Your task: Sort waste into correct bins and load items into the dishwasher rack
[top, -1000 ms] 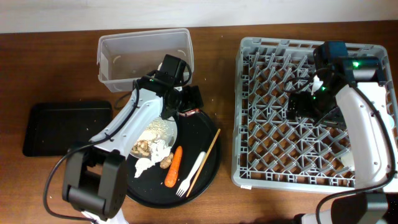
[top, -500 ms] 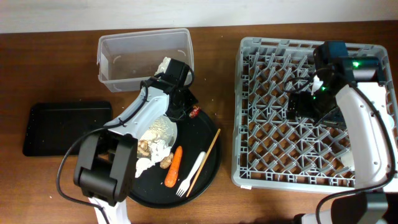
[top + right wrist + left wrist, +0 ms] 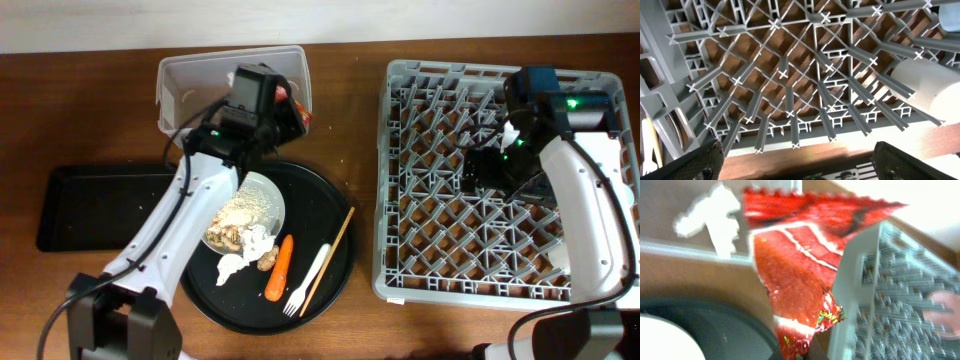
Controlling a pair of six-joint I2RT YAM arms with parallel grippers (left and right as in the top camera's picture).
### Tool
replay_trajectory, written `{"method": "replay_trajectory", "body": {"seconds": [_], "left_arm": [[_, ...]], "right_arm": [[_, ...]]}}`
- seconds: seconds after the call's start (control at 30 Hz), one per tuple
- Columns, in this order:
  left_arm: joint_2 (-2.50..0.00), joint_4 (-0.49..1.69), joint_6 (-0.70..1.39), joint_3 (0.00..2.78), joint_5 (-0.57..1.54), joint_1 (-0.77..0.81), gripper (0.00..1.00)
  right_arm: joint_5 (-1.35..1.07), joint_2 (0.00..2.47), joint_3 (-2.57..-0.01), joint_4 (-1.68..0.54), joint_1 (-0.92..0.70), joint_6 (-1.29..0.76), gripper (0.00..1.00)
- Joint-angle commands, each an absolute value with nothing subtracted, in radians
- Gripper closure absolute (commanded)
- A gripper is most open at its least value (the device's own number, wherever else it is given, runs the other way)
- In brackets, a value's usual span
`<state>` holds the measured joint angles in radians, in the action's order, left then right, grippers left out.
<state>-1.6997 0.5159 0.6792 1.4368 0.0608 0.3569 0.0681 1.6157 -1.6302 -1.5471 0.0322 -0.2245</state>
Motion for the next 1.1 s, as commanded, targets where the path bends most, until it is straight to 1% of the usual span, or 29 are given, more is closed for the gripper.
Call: {"method": "replay_trajectory", "body": {"seconds": [0.0, 0.13, 0.23, 0.27, 0.3, 0.33, 0.37, 0.4, 0.43, 0.47, 0.5, 0.53, 0.57, 0.7, 0.73, 0.83, 0.93, 1.03, 1.07], "left_arm": [[-1.733, 0.419, 0.612, 1.442, -0.075, 0.289, 0.99], [-1.819, 0.327, 0.612, 1.442, -0.075, 0.239, 0.99], [-1.87, 0.294, 0.611, 1.442, -0.076, 0.233, 0.99], [-1.881, 0.276, 0.581, 1.442, -0.075, 0.232, 0.99], [-1.882, 0.264, 0.534, 1.442, -0.076, 0.232, 0.89], [-1.882, 0.251, 0.476, 1.442, -0.072, 0.232, 0.63], [-1.879, 0.247, 0.439, 1.442, -0.067, 0.232, 0.47], [-1.874, 0.249, 0.393, 1.443, -0.064, 0.232, 0.44], [-1.867, 0.262, 0.355, 1.443, -0.065, 0.232, 0.36], [-1.855, 0.28, 0.321, 1.443, -0.065, 0.233, 0.22], [-1.834, 0.308, 0.292, 1.443, -0.065, 0.233, 0.15], [-1.811, 0.345, 0.281, 1.443, -0.065, 0.233, 0.13], [-1.774, 0.423, 0.282, 1.443, -0.064, 0.233, 0.01], [-1.672, 0.749, 0.283, 1.443, -0.041, 0.243, 0.01], [-1.65, 0.904, 0.292, 1.443, -0.041, 0.253, 0.01], [-1.65, 1.18, 0.306, 1.411, -0.041, 0.303, 0.01], [-1.651, 1.22, 0.358, 1.309, -0.041, 0.35, 0.01], [-1.654, 1.141, 0.393, 1.201, -0.04, 0.355, 0.01], [-1.654, 1.082, 0.393, 1.16, -0.041, 0.356, 0.03]], "right_arm": [[0.088, 1.605, -1.626, -1.549, 0.041, -0.217, 0.02], [0.088, 1.605, -1.626, -1.548, 0.041, -0.217, 0.02], [0.088, 1.605, -1.626, -1.549, 0.041, -0.217, 0.02], [0.088, 1.605, -1.626, -1.549, 0.041, -0.217, 0.01], [0.088, 1.605, -1.626, -1.549, 0.041, -0.217, 0.02], [0.088, 1.605, -1.626, -1.549, 0.041, -0.217, 0.02], [0.088, 1.605, -1.626, -1.549, 0.041, -0.217, 0.01], [0.088, 1.605, -1.626, -1.549, 0.041, -0.217, 0.02], [0.088, 1.605, -1.626, -1.549, 0.041, -0.217, 0.02], [0.088, 1.605, -1.626, -1.549, 0.041, -0.217, 0.02], [0.088, 1.605, -1.626, -1.549, 0.041, -0.217, 0.02], [0.088, 1.605, -1.626, -1.549, 0.041, -0.217, 0.02], [0.088, 1.605, -1.626, -1.549, 0.041, -0.217, 0.02], [0.088, 1.605, -1.626, -1.549, 0.041, -0.217, 0.02], [0.088, 1.605, -1.626, -1.549, 0.041, -0.217, 0.02], [0.087, 1.605, -1.626, -1.549, 0.041, -0.217, 0.02], [0.087, 1.605, -1.626, -1.55, 0.041, -0.217, 0.01], [0.087, 1.605, -1.626, -1.55, 0.041, -0.217, 0.01], [0.087, 1.605, -1.626, -1.55, 0.041, -0.217, 0.02]]}}
